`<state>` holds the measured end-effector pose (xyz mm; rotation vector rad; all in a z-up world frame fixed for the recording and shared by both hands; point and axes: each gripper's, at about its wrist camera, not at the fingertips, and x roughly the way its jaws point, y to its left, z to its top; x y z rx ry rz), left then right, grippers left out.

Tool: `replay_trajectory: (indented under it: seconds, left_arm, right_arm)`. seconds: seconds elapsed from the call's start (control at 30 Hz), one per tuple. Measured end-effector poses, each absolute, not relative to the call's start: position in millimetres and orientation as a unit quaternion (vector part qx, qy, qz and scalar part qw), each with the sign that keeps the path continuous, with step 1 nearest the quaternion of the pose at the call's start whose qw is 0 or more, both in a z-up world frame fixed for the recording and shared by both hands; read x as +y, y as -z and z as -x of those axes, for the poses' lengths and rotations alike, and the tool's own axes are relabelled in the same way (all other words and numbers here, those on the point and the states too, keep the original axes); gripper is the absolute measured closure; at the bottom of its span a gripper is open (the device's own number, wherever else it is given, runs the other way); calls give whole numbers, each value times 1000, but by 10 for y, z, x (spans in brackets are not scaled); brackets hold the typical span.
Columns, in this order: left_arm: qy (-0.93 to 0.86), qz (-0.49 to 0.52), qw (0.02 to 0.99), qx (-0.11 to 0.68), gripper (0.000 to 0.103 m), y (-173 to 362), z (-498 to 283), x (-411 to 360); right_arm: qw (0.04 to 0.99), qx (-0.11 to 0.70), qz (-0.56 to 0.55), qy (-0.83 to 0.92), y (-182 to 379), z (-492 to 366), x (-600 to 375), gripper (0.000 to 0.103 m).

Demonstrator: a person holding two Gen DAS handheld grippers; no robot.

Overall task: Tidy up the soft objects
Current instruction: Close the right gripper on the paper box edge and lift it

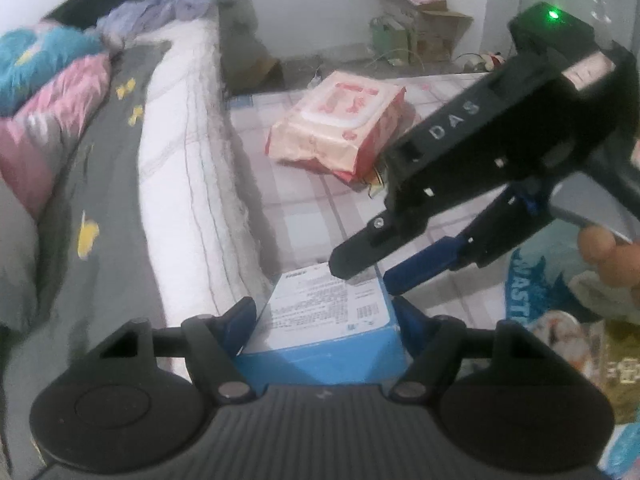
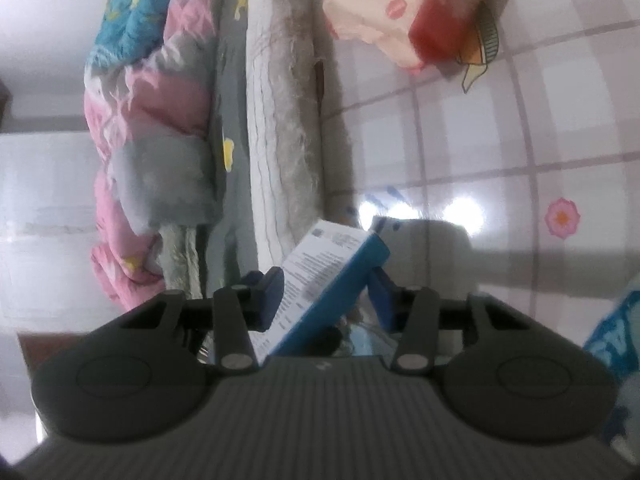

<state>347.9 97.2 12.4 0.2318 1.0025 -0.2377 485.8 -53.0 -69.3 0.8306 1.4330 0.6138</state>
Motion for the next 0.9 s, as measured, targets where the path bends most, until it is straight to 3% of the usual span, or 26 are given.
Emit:
replay_trajectory:
  seconds: [0.2, 0.53, 0.9]
  left_arm:
    - [92, -52, 875, 473, 29, -265, -3233, 1027]
    - [80, 0, 915, 394, 30, -768, -2483, 860]
    - [104, -8, 932, 347, 30, -973, -1897, 108]
  right_arm:
    - [629, 634, -361, -268, 626, -4636, -608, 64]
    - [655, 585, -360, -315, 63, -4140, -907, 69]
    - [695, 532, -351, -332, -348, -3371, -1709, 70]
